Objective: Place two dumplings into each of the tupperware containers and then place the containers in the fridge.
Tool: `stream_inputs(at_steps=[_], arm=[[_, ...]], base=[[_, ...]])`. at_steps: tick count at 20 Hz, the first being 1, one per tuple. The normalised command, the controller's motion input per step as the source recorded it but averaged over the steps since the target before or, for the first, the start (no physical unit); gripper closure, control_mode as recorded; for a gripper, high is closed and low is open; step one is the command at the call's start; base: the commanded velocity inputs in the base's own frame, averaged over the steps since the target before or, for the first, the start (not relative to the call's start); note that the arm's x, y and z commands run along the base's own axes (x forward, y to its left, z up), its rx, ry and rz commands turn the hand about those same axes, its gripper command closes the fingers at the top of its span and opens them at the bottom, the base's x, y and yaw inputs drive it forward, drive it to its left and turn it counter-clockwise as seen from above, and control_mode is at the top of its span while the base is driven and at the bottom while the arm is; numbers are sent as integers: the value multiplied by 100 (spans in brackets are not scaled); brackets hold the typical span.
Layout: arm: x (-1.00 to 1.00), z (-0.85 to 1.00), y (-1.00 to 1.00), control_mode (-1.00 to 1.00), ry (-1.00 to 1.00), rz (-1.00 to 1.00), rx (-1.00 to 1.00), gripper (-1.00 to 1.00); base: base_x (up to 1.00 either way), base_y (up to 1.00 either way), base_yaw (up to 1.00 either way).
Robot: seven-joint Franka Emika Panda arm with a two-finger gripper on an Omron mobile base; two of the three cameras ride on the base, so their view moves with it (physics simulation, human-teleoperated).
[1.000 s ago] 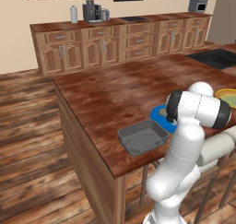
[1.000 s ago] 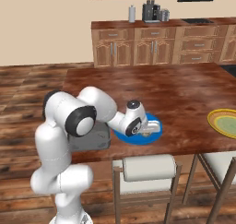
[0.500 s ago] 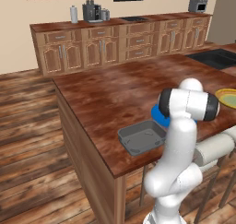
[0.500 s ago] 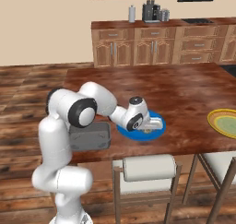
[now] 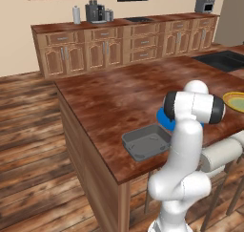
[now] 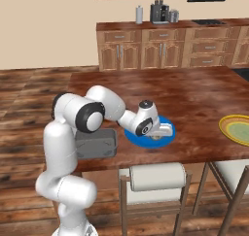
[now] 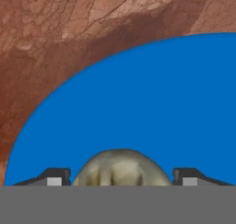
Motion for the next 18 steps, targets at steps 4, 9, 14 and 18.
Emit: stream_inputs(at_steps=[4, 9, 14, 18], arm=[[-4, -48, -9, -100, 0, 24, 0, 100], [-33, -44, 0, -100, 2, 36, 3, 100], [-65, -14, -4, -100, 2, 45, 7, 100], [-100, 50, -25, -100, -5, 42, 5, 100]], base=[[0, 0, 0], [0, 0, 0], [0, 0, 0], [0, 0, 0]])
